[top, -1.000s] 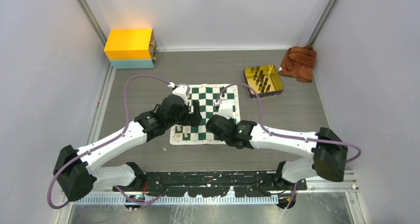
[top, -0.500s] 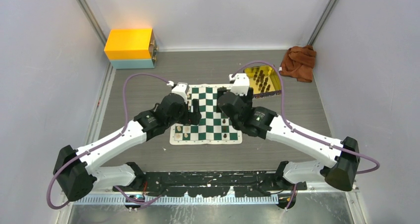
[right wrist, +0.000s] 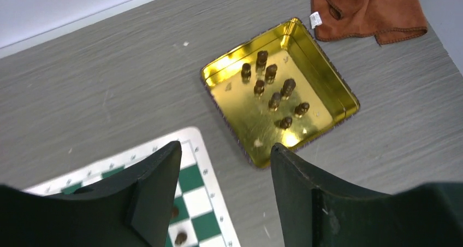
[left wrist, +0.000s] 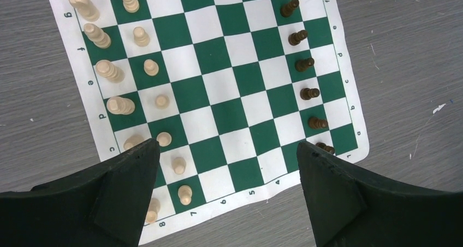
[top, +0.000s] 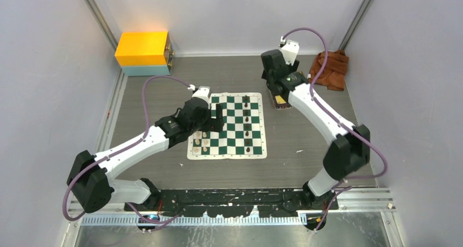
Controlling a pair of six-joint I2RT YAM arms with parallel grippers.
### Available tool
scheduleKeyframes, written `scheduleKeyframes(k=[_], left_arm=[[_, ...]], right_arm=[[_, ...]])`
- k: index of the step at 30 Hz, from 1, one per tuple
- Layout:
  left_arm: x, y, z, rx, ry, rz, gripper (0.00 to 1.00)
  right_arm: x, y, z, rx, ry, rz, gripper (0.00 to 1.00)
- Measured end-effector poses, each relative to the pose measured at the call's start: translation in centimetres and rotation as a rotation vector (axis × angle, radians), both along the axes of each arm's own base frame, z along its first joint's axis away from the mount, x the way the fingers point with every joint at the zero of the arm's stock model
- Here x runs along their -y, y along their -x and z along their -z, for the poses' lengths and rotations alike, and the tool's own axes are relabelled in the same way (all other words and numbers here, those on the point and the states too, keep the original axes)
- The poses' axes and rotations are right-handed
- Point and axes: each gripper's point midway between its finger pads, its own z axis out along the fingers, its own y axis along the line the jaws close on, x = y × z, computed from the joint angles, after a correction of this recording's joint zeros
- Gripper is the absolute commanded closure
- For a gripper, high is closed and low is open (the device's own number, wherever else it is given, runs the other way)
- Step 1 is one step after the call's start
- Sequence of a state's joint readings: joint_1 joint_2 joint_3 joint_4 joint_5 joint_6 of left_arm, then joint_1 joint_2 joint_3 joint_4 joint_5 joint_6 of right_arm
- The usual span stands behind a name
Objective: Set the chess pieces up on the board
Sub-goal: Pick up the chess piece from the storage box.
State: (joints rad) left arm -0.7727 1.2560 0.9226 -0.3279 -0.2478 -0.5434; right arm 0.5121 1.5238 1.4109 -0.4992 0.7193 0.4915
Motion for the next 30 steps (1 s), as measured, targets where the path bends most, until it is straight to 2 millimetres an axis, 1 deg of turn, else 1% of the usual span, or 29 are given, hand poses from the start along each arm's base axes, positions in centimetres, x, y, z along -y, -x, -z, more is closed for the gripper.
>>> scheduleKeyframes(k=[2,4,7,9,11,14,16,20,21,22,26,30], left_arm=[[0.2,-0.2,0.4,-0.009,-0.001,0.000,0.05],[0.5,-0.3,0.8,-0.019,0.001,0.003,0.05],[0.7,-0.4,1.1,-0.027,0.006,0.004,0.06],[0.8,-0.5,1.0,-0.027,0.016,0.001,0.06],[1.0,-0.7,0.9,-0.023,0.026,0.000,0.06],[1.1,-0.9,1.1,-0.025,0.030,-0.002,0.07],[1.2,-1.1,1.4,-0.029,0.029,-0.004,0.07],[1.4,-1.4,2.1,-0.041,0.027,-0.006,0.07],[1.5,-1.5,2.3,-0.044,0.026,-0.006,0.08],[1.6,-1.5,2.4,-0.047,0.025,-0.005,0.08],[1.7,-1.6,2.7,-0.054,0.029,-0.002,0.08],[1.6,-1.8,2.5,-0.051,0.036,-0.004,0.08]], right_arm=[[1.1,-2.7,1.4,-0.038,-0.004,0.030,0.41],[2.1,-4.9,3.6,-0.085,-0.008,0.049,0.48],[3.5,-6.9,7.0,-0.164,-0.015,0.063,0.49],[4.3,-7.9,8.6,-0.202,-0.023,0.072,0.50],[4.7,-9.1,9.3,-0.217,-0.038,0.074,0.50],[5.1,-11.0,9.7,-0.218,-0.066,0.069,0.51],[5.2,-12.0,9.8,-0.214,-0.081,0.063,0.56],[5.0,-13.3,10.7,-0.224,-0.097,0.050,0.57],[4.9,-13.5,11.2,-0.232,-0.099,0.046,0.60],[4.8,-13.5,11.8,-0.243,-0.101,0.042,0.61],[4.7,-13.5,13.9,-0.287,-0.106,0.033,0.62],[4.8,-13.4,14.9,-0.309,-0.110,0.031,0.62]])
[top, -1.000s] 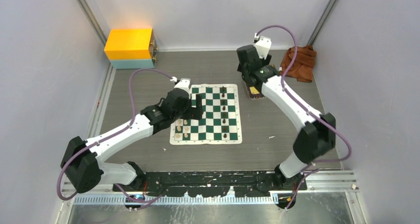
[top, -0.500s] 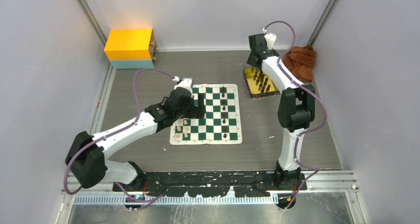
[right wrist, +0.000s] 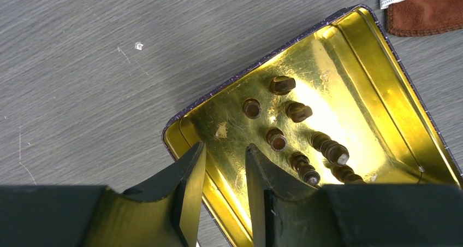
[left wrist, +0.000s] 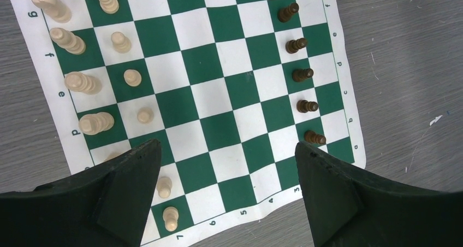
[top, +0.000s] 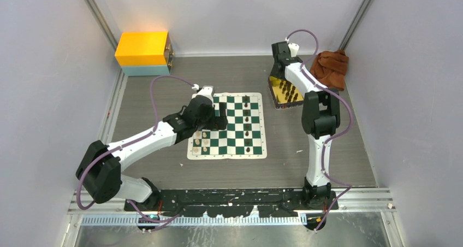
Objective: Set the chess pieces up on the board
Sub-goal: Pick up the chess piece from the storage box.
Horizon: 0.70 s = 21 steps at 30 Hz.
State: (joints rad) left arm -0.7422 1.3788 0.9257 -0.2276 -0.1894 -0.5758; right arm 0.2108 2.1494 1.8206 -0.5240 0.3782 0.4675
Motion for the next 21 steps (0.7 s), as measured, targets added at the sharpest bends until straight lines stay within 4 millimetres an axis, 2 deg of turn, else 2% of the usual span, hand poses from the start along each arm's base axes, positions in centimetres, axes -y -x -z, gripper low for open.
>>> scheduleKeyframes(k=[8,21], left_arm=[[0.0,-0.2,-0.1,0.001,0.008,0.000,0.08],[0.1,-0.3,0.4,-0.011,0.008,0.002,0.09]], right_arm=[[1.1,-0.2,1.0,-0.015,-0.007,0.018,0.62],[2.2,-0.2,4.6,-0.083,-0.018,0.028,0.63]])
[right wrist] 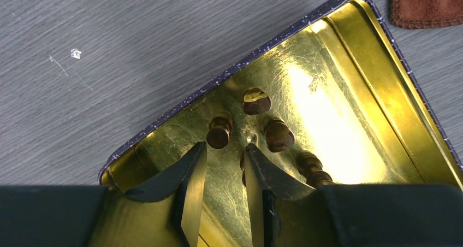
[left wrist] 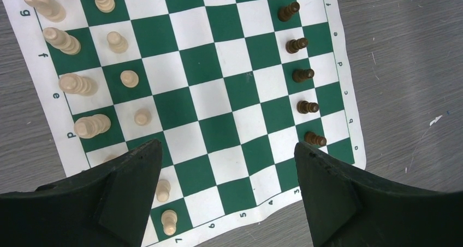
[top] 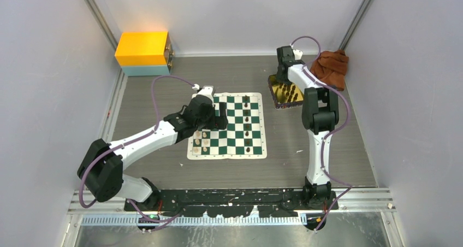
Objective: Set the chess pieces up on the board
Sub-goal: Pick up the chess piece from the storage box.
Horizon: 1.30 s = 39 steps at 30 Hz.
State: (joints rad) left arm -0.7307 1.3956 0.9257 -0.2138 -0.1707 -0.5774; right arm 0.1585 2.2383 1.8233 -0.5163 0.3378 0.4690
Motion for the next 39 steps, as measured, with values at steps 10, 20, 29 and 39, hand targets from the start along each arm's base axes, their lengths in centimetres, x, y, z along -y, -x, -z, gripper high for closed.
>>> scheduleKeyframes(k=[10,20,29,39], left_arm=[[0.0,-0.1,0.1,-0.005,0.005,0.001,0.10],[-0.1,-0.4,0.8,-0.022,0.000,-0.001,0.10],[0.0,-0.6,0.8,-0.021,0.010,0.002,0.10],[0.1,-0.6,1.1,-0.032,0.010,0.004,0.11]], right_arm=[[-0.1,-0.8,-0.6,0.022,-0.014,-0.004,0.67],[0.0,-1.2,0.7,0.003,-0.022,-0.004,0.67],[0.1,-1.1,1.1,-0.005,-0.028,-0.001,0.87],[0.2,-1.2,1.1,-0.004,-0.023,-0.007,0.99]])
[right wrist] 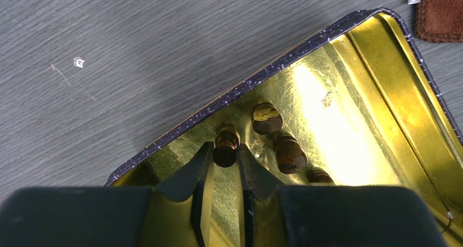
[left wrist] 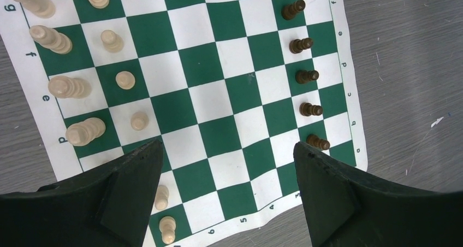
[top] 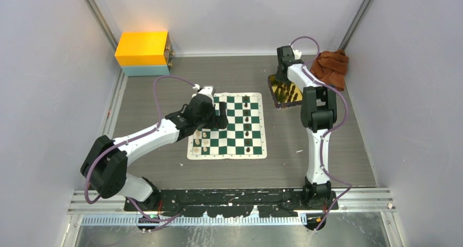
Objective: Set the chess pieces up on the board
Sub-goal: Pick up the chess piece from the storage box, then place the chess piece on the chessboard.
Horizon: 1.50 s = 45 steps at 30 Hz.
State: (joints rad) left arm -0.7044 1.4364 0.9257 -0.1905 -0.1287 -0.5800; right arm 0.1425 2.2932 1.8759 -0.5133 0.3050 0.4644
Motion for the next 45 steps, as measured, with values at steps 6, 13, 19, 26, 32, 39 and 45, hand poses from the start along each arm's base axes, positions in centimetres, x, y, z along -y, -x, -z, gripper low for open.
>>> scheduleKeyframes(k=[6,13,19,26,32,39,45], left_arm=[[0.1,0.1,0.0,-0.007,0.011,-0.007,0.12],[0.2,0.1,0.0,-0.010,0.015,-0.003,0.13],[0.1,0.3,0.3,-0.018,0.012,-0.005,0.13],[0.0,0.4,0.6,-0.024,0.010,-0.007,0.13],[-0.4,0.8,0.9,-0.029,0.007,-0.008,0.14],[-0.6,1.1,0.4,-0.020,0.024,-0.014,0.14],[-0.7,1.3,0.3,-0.015,0.036,-0.019,0.14]], right_arm=[[0.1,-0.1,-0.3,0.009,0.011,-0.016,0.99],[0.2,-0.1,-1.6,0.038,0.021,-0.033,0.99],[0.1,-0.4,-3.6,0.083,0.031,-0.053,0.99],[-1.7,0.3,-6.2,0.118,0.058,-0.113,0.99],[-6.1,1.9,-8.4,0.127,0.065,-0.206,0.99],[-9.9,4.5,-7.8,0.055,0.076,-0.292,0.99],[-11.0,5.6,-7.3,0.019,0.080,-0.318,0.99]])
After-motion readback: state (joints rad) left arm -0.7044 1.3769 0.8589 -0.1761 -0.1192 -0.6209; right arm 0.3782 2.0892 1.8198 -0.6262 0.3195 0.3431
